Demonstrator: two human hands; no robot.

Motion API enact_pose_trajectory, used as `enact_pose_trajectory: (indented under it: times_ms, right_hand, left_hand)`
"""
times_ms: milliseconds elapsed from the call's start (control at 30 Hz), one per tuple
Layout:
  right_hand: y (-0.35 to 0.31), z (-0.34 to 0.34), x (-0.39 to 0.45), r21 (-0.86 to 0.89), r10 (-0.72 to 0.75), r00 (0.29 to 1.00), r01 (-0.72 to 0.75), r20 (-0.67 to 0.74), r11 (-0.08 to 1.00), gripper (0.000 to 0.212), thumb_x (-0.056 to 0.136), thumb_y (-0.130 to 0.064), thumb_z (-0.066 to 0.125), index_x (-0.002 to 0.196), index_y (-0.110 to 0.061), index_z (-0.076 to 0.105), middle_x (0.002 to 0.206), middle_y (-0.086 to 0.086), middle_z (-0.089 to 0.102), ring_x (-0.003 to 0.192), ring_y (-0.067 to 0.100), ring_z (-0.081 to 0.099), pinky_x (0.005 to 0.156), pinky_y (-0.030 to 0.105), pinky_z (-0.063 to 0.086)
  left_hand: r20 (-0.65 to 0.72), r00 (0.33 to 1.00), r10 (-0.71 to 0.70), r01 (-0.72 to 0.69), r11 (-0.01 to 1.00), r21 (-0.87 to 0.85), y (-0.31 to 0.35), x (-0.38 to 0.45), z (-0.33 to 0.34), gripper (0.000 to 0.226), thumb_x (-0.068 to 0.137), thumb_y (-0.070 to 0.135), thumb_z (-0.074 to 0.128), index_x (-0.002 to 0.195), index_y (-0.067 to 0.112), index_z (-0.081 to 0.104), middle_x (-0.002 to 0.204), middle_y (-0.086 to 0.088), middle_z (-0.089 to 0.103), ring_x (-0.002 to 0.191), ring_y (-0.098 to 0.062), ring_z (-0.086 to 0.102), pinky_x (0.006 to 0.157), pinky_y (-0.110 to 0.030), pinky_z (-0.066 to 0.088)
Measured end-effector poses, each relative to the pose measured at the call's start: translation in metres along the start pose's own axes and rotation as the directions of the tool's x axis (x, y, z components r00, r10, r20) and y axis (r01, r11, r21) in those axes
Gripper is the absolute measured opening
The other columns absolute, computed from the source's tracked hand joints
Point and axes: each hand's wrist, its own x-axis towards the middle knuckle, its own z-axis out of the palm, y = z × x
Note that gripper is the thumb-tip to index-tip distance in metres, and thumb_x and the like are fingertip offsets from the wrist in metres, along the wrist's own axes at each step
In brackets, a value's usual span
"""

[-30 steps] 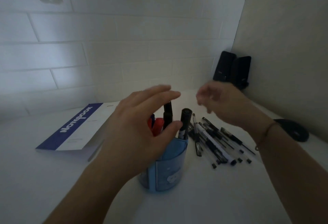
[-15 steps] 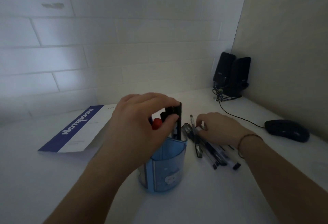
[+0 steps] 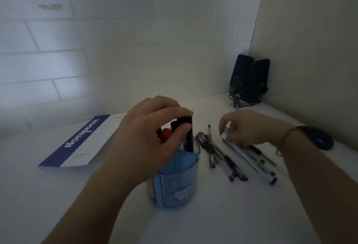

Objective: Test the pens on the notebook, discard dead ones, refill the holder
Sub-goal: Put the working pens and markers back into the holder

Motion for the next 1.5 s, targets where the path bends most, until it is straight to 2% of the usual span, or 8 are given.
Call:
enact_pose_trajectory:
  times_ms: [133, 267, 367, 600, 733, 900, 1300, 1500]
  right_hand:
    - [-0.028, -0.045, -0.036, 0.618, -0.076, 0.960, 0.232, -0.269, 0.751, 0.013, 0.086, 0.001, 0.059, 0.095, -0.008, 0.057, 0.076, 0.010, 0.069, 0.063, 0.020, 0.071, 0.054, 0.025, 0.056]
    - [-0.066, -0.055, -0.053, 0.632, -0.194, 0.771, 0.616, -0.607, 0.470, 0.018, 0.086, 0.007, 0.055, 0.097, -0.006, 0.050, 0.072, 0.005, 0.067, 0.071, 0.022, 0.071, 0.060, 0.029, 0.058]
    - [-0.080, -0.045, -0.050, 0.507, -0.251, 0.692, 0.685, -0.676, 0.523, 0.021, 0.085, 0.004, 0.060, 0.098, -0.007, 0.049, 0.083, 0.012, 0.066, 0.077, 0.023, 0.072, 0.063, 0.038, 0.060]
    - [-0.076, -0.031, -0.046, 0.214, -0.523, 0.784, 0.604, -0.334, 0.768, 0.009, 0.079, -0.033, 0.066, 0.082, -0.024, 0.066, 0.099, -0.011, 0.059, 0.090, 0.009, 0.061, 0.073, 0.029, 0.057]
    - [-0.043, -0.038, -0.033, 0.452, -0.212, 0.849, 0.450, -0.485, 0.770, 0.012, 0.085, -0.026, 0.066, 0.078, -0.016, 0.064, 0.074, -0.001, 0.064, 0.062, 0.011, 0.059, 0.059, 0.022, 0.051]
    - [-0.004, 0.007, 0.001, 0.002, 0.068, 0.997, -0.067, -0.037, 0.998, 0.013, 0.081, -0.029, 0.070, 0.089, -0.020, 0.064, 0.088, -0.003, 0.065, 0.062, 0.013, 0.067, 0.065, 0.026, 0.056]
    - [-0.021, 0.043, 0.018, -0.024, -0.012, 0.979, 0.007, -0.203, 1.000, 0.013, 0.085, -0.022, 0.056, 0.095, -0.027, 0.062, 0.083, -0.003, 0.059, 0.069, 0.015, 0.056, 0.063, 0.024, 0.046]
    - [-0.020, 0.005, 0.002, 0.787, 0.018, 0.992, 0.089, -0.126, 0.610, 0.027, 0.085, 0.006, 0.057, 0.103, -0.011, 0.067, 0.086, 0.009, 0.074, 0.060, 0.025, 0.069, 0.040, 0.025, 0.042]
  left_hand:
    - [-0.002, 1.000, -0.016, 0.016, 0.998, -0.064, -0.001, -0.001, -0.002, 0.017, 0.090, 0.025, 0.062, 0.104, 0.022, 0.071, 0.102, 0.010, 0.064, 0.083, -0.007, 0.061, 0.062, -0.018, 0.046]
    - [-0.052, 0.998, -0.022, 0.017, 0.995, -0.093, 0.000, -0.001, 0.000, 0.012, 0.087, 0.014, 0.070, 0.098, 0.018, 0.074, 0.096, 0.006, 0.068, 0.074, 0.000, 0.060, 0.058, -0.010, 0.043]
    - [-0.058, 0.998, -0.009, 0.003, 0.995, -0.103, -0.001, -0.001, 0.000, 0.013, 0.088, 0.016, 0.066, 0.098, 0.016, 0.074, 0.095, 0.005, 0.068, 0.077, -0.006, 0.063, 0.058, -0.019, 0.049]
    - [-0.113, 0.994, 0.002, -0.018, 0.991, -0.134, -0.001, -0.003, 0.000, 0.020, 0.089, 0.026, 0.060, 0.098, 0.012, 0.071, 0.104, 0.000, 0.067, 0.100, -0.014, 0.063, 0.083, -0.035, 0.051]
    - [-0.152, 0.988, -0.035, 0.007, 0.983, -0.182, -0.002, -0.013, -0.003, 0.032, 0.085, 0.033, 0.057, 0.114, 0.019, 0.058, 0.119, -0.001, 0.059, 0.117, -0.014, 0.054, 0.097, -0.027, 0.041]
    - [-0.030, 0.995, -0.096, 0.084, 0.958, -0.273, -0.014, -0.025, 0.002, 0.045, 0.082, 0.035, 0.059, 0.125, 0.021, 0.051, 0.121, 0.003, 0.056, 0.112, -0.021, 0.057, 0.089, -0.024, 0.047]
    - [-0.041, 0.972, -0.229, 0.200, 0.914, -0.353, -0.026, -0.028, 0.003, 0.045, 0.083, 0.037, 0.054, 0.127, 0.028, 0.047, 0.119, 0.019, 0.058, 0.103, -0.009, 0.060, 0.084, -0.021, 0.050]
    - [0.012, 0.983, -0.186, 0.169, 0.866, -0.470, -0.028, -0.032, 0.006, 0.065, 0.086, 0.065, 0.047, 0.135, 0.024, 0.043, 0.129, 0.003, 0.054, 0.101, -0.028, 0.060, 0.083, -0.048, 0.054]
